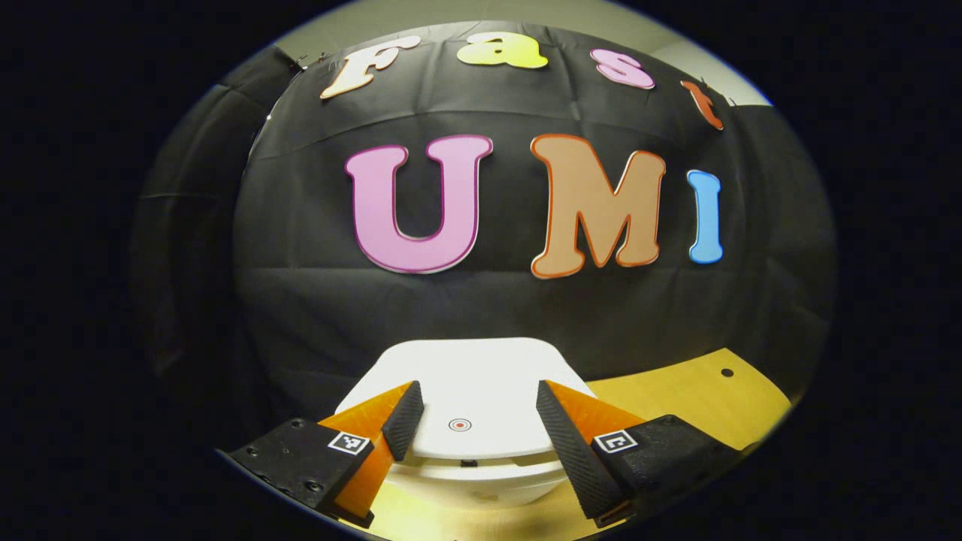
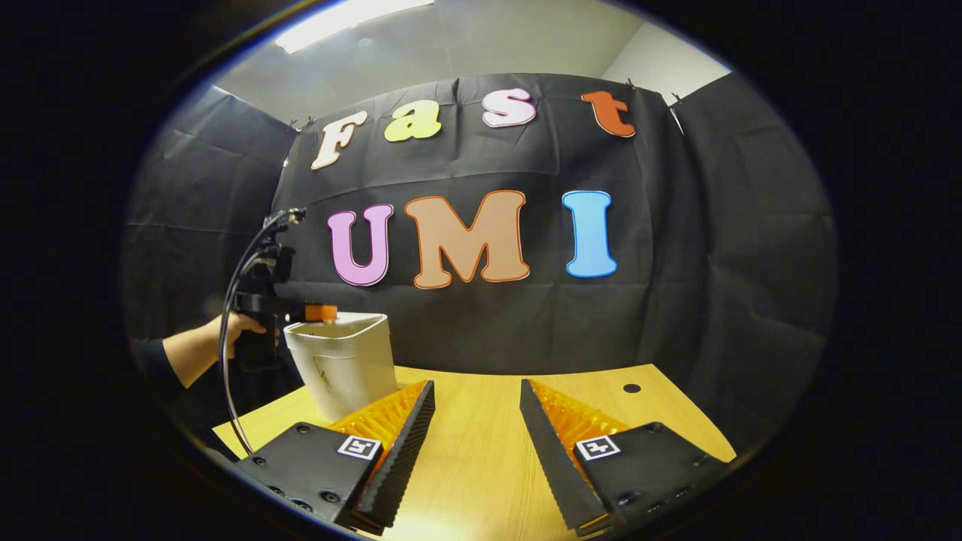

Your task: Press the lid of the desktop garbage bin to open it, pick up the crumpled paper on the desktop and throw it into the bin, then pick up the pop can on the desktop and drop it into the bin, and finally close the garbage bin lid.

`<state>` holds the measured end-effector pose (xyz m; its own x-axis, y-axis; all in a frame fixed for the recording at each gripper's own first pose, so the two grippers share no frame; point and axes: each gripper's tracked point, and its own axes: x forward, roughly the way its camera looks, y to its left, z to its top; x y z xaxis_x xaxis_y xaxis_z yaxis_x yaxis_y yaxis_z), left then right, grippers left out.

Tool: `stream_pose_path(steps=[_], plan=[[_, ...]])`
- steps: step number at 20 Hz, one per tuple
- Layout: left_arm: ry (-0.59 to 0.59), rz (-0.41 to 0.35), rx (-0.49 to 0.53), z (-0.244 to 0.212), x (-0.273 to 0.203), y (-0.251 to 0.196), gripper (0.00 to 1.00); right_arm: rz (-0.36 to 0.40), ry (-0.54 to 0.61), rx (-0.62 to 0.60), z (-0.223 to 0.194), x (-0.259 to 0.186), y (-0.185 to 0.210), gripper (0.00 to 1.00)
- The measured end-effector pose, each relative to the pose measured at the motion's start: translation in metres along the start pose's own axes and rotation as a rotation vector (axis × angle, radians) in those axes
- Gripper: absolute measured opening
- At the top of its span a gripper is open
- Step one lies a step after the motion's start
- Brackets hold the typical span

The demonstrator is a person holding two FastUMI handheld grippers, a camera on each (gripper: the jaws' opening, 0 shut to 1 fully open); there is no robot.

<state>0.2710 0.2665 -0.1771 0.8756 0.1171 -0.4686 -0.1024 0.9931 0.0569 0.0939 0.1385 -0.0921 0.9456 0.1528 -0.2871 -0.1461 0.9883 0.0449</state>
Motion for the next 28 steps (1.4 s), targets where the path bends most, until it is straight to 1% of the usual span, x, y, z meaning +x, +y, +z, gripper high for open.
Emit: stream_pose_path(steps=[1, 2, 3, 4, 5, 6, 8, 9, 11, 12, 14, 16, 17, 18, 22, 25, 28], plan=[[0.009, 0.010, -0.006, -0.007, -0.008, -0.002, 0.93, 0.004, 0.002, 0.004, -0.001, 0.000, 0.000, 0.80], [-0.067, 0.023, 0.024, 0.006, -0.007, -0.001, 0.98, 0.006, 0.005, 0.007, -0.002, 0.001, -0.001, 0.82], [-0.091, 0.029, 0.052, 0.008, -0.002, -0.002, 0.96, 0.007, 0.007, 0.010, -0.004, 0.001, -0.002, 0.82], [-0.065, 0.034, 0.048, -0.005, 0.001, -0.001, 0.93, 0.007, 0.008, 0.011, -0.005, -0.001, -0.003, 0.82], [-0.077, 0.025, 0.024, -0.004, 0.000, -0.002, 0.96, 0.006, 0.009, 0.009, -0.005, 0.000, -0.002, 0.82], [-0.096, 0.005, 0.014, -0.003, -0.003, -0.004, 0.95, 0.006, 0.005, 0.000, -0.004, -0.001, -0.002, 0.80], [-0.164, -0.024, 0.032, 0.008, -0.008, -0.006, 0.96, -0.001, -0.006, -0.018, -0.001, -0.005, -0.006, 0.80], [-0.169, -0.027, 0.032, 0.008, -0.005, -0.005, 0.94, -0.002, -0.012, -0.019, 0.002, -0.005, -0.008, 0.80], [-0.179, 0.009, 0.018, 0.012, -0.002, 0.005, 0.94, -0.010, -0.021, -0.008, 0.011, -0.007, -0.012, 0.80], [-0.178, 0.014, 0.007, 0.014, -0.003, 0.006, 0.94, -0.016, -0.028, -0.003, 0.014, -0.008, -0.015, 0.80], [-0.188, 0.017, -0.016, 0.020, -0.006, 0.005, 0.92, -0.026, -0.037, 0.004, 0.019, -0.008, -0.018, 0.80], [-0.236, 0.014, -0.013, 0.035, -0.011, 0.005, 0.92, -0.032, -0.042, 0.007, 0.022, -0.010, -0.019, 0.80], [-0.252, 0.013, -0.011, 0.042, -0.015, 0.003, 0.92, -0.034, -0.044, 0.010, 0.023, -0.011, -0.020, 0.82], [-0.263, 0.007, -0.009, 0.046, -0.020, 0.000, 0.92, -0.033, -0.048, 0.016, 0.025, -0.012, -0.020, 0.80], [-0.322, -0.015, -0.012, 0.067, -0.052, -0.019, 0.92, -0.033, -0.068, 0.031, 0.035, -0.017, -0.027, 0.80], [-0.369, -0.035, -0.021, 0.078, -0.087, -0.038, 0.92, -0.029, -0.091, 0.035, 0.044, -0.024, -0.032, 0.80], [-0.400, -0.029, 0.001, 0.084, -0.120, -0.055, 0.92, -0.014, -0.111, 0.037, 0.050, -0.031, -0.039, 0.80]])
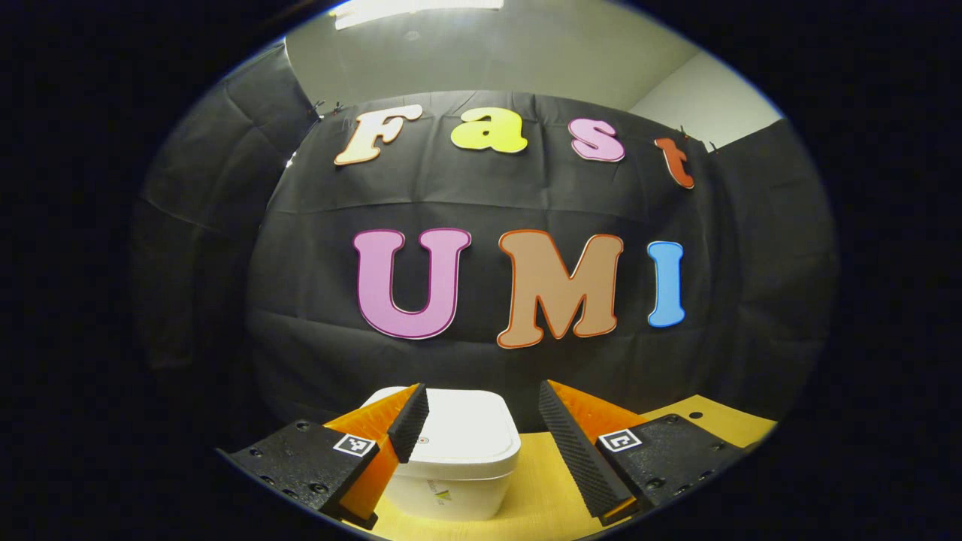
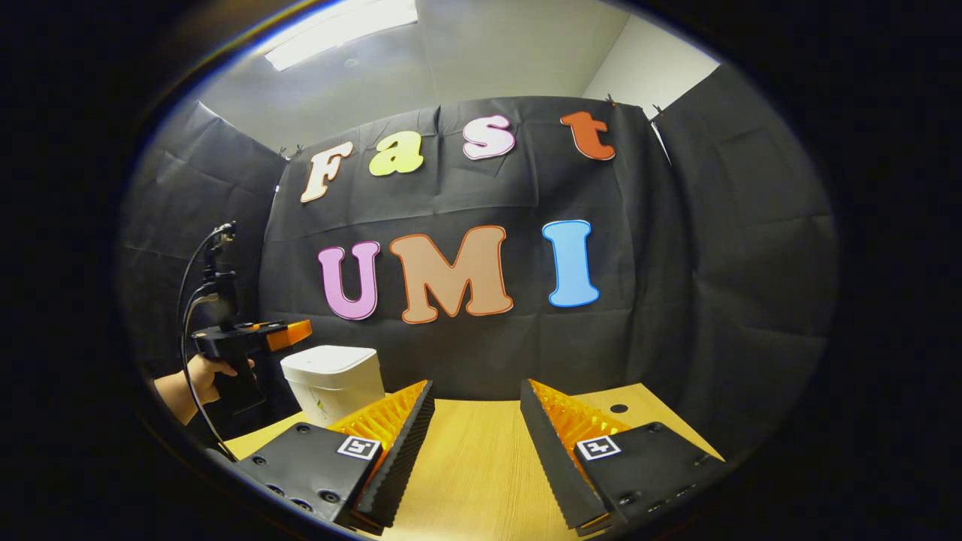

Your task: Press the lid of the desktop garbage bin to open it, pick up the crumpled paper on the desktop and throw it into the bin, then pick up the pop can on the desktop and drop it into the bin, and finally close the garbage bin lid.

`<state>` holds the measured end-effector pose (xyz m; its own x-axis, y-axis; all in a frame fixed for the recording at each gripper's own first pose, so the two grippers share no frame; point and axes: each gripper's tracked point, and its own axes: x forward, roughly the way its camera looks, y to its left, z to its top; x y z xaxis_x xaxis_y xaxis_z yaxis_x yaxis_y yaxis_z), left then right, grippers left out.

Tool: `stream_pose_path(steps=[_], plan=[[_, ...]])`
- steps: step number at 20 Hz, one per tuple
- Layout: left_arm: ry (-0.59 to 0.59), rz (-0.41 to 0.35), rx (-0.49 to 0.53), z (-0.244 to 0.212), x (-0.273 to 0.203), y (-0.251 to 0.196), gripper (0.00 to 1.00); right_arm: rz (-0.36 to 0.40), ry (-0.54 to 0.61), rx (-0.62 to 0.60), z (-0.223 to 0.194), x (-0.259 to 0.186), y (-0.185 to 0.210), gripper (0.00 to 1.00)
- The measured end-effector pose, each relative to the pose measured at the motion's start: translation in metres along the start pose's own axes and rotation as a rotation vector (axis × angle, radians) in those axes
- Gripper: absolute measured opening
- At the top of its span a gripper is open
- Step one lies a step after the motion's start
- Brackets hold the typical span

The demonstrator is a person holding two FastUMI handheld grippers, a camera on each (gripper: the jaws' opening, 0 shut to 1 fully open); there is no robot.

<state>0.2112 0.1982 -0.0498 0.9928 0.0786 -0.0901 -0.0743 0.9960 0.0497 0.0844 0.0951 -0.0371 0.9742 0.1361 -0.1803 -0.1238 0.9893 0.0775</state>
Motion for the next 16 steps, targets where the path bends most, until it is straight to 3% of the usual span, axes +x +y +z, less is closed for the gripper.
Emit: stream_pose_path(steps=[2, 3, 9, 12, 15, 16], plan=[[-0.007, 0.010, -0.001, 0.008, -0.021, -0.013, 0.97, 0.012, -0.009, 0.005, 0.004, -0.007, -0.008, 0.80], [-0.014, 0.003, -0.013, 0.012, -0.033, -0.024, 0.92, 0.018, -0.016, 0.008, 0.006, -0.009, -0.011, 0.80], [-0.059, 0.006, -0.036, 0.025, -0.102, -0.080, 0.97, 0.062, -0.057, 0.010, 0.017, -0.031, -0.039, 0.80], [-0.072, -0.013, -0.003, 0.025, -0.127, -0.106, 0.93, 0.044, -0.057, 0.027, 0.020, -0.037, -0.052, 0.80], [-0.032, -0.079, 0.002, 0.010, -0.151, -0.134, 0.97, -0.007, -0.078, 0.036, 0.024, -0.046, -0.061, 0.80], [-0.017, -0.102, -0.009, 0.003, -0.158, -0.144, 0.93, -0.020, -0.081, 0.032, 0.023, -0.048, -0.061, 0.80]])
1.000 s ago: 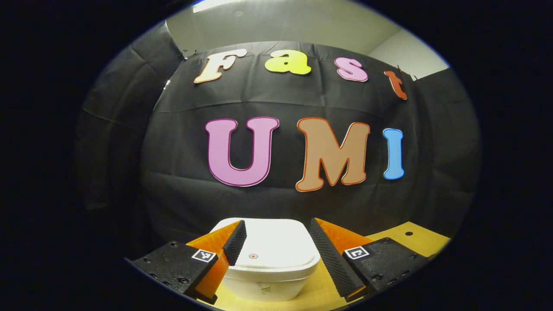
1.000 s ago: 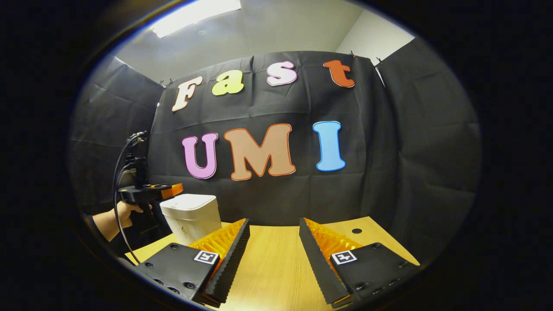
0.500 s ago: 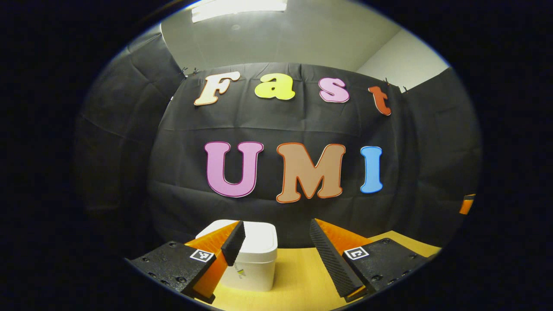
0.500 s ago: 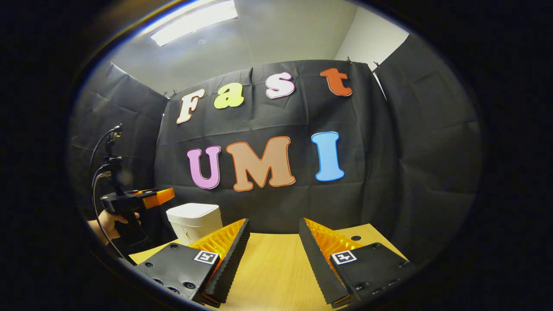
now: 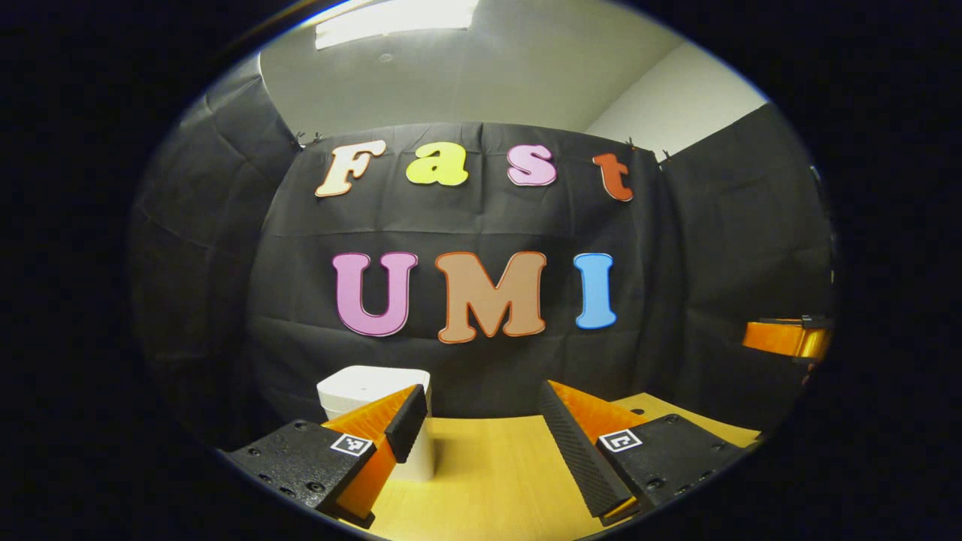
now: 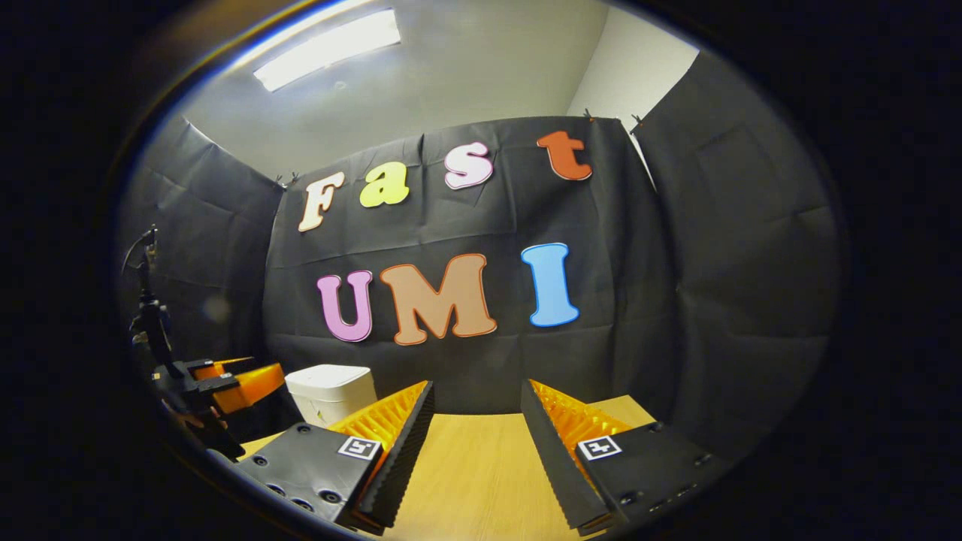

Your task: Press the lid of the desktop garbage bin to open it, pick up the crumpled paper on the desktop and throw it into the bin, then pick up the pop can on the desktop and drop it into the bin, and finally close the garbage bin lid.

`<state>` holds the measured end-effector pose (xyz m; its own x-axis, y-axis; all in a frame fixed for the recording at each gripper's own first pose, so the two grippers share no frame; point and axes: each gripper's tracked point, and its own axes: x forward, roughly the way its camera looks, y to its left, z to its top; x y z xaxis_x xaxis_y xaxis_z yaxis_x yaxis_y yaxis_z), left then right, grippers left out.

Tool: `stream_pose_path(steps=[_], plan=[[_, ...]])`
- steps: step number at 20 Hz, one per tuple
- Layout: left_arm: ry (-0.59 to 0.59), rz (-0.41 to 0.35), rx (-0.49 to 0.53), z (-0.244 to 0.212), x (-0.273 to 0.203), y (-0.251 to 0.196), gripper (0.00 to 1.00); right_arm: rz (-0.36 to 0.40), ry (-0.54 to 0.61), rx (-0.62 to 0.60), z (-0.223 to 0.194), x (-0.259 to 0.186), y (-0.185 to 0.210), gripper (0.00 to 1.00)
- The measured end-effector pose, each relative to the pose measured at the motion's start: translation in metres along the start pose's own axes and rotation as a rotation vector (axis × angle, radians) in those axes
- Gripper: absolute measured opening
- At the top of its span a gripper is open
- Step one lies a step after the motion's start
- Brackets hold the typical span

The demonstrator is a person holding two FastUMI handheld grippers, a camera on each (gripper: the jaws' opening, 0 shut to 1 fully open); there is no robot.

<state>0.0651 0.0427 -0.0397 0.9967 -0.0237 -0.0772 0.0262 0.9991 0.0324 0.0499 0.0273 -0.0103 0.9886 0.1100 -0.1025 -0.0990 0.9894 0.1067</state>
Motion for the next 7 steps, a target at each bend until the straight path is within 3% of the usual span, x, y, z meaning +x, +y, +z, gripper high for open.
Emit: stream_pose_path(steps=[7], plan=[[0.054, -0.059, -0.099, -0.019, -0.026, -0.017, 0.93, -0.054, -0.018, 0.005, -0.008, -0.016, 0.017, 0.82]])
